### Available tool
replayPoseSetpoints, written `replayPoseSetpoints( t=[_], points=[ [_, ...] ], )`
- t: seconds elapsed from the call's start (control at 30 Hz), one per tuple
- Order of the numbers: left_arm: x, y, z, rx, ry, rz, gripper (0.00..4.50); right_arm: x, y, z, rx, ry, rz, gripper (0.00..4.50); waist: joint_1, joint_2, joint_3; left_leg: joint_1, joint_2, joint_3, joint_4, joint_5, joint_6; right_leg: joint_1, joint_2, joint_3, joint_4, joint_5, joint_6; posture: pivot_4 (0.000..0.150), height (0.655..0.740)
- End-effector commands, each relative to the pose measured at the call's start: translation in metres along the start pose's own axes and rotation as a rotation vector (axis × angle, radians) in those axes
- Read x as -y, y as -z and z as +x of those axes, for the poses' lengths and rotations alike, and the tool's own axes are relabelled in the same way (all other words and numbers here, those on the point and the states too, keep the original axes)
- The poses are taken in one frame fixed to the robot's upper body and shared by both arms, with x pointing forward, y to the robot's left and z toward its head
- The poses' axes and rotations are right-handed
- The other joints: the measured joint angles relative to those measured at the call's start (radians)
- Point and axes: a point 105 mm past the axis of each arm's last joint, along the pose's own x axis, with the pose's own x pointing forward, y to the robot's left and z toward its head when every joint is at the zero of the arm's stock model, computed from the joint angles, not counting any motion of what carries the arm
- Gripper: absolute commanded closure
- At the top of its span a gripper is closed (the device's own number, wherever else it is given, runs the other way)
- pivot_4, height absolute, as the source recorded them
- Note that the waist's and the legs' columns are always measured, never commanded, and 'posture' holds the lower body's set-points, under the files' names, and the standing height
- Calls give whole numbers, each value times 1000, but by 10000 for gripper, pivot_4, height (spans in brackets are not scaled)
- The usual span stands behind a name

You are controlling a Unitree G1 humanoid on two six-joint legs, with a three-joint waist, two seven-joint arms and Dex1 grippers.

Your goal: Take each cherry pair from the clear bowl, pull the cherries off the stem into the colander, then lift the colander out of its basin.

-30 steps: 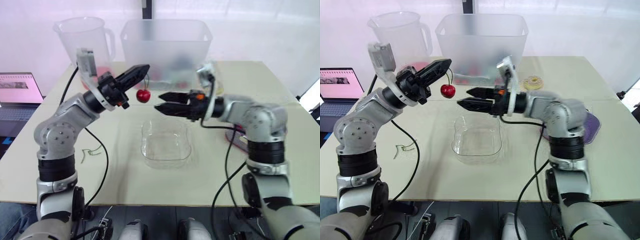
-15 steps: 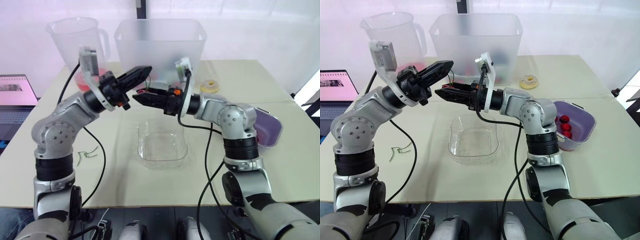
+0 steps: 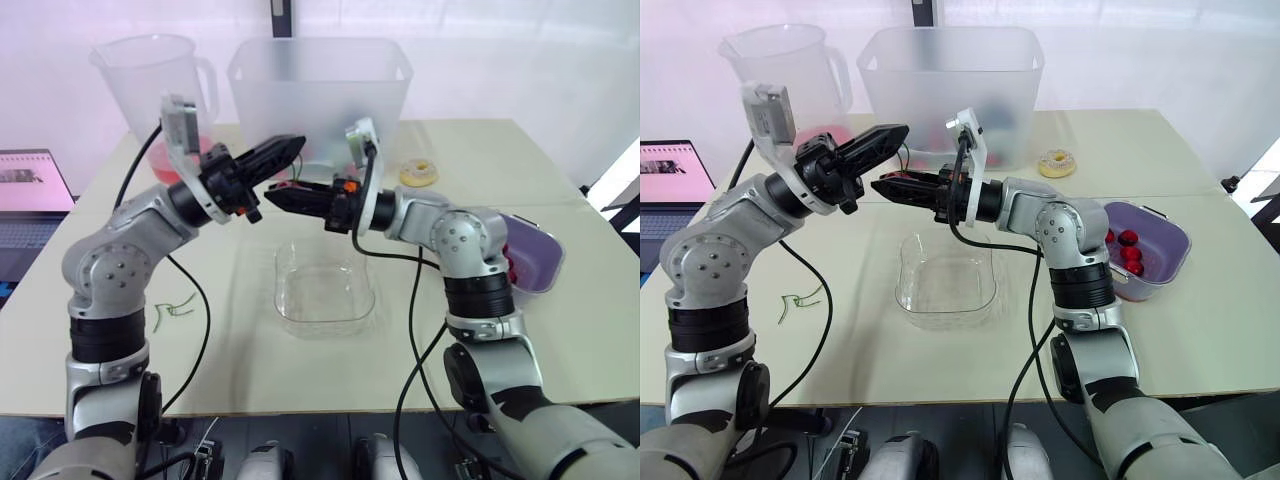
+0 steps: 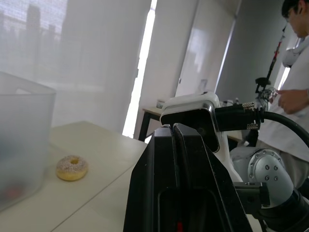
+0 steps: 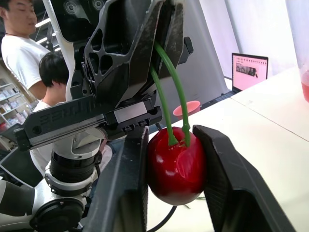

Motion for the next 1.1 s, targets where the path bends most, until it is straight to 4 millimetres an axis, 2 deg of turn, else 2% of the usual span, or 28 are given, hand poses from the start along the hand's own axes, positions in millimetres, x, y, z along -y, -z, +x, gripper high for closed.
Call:
replayPoseSetpoints(
  t=[0.03,0.23,0.43,0.57,1.1],
  points=[
    [5,-9,0,13,18,39,45000,-10,-12,2,26,-35,-50,30137,0,0,0,0,0,0,0,0,0,0,0,0,0,0,0,1500,6886],
    [5,-8,1,17,21,40,45000,-10,-6,0,5,-35,-39,30137,0,0,0,0,0,0,0,0,0,0,0,0,0,0,0,1500,6886],
    [9,-7,3,27,40,33,45000,-12,15,-5,-81,-44,30,30137,1,0,0,0,0,0,0,0,0,0,0,0,0,0,0,1500,6886],
    [9,-10,5,37,49,47,45000,-5,29,-13,-132,-5,58,30137,1,0,0,0,0,0,0,0,0,0,0,0,-1,0,0,1500,6886],
    [4,-16,-3,65,7,73,45000,11,40,-30,-186,87,67,30137,1,0,0,0,0,0,0,0,0,0,0,0,-2,0,0,1500,6886]
  ],
)
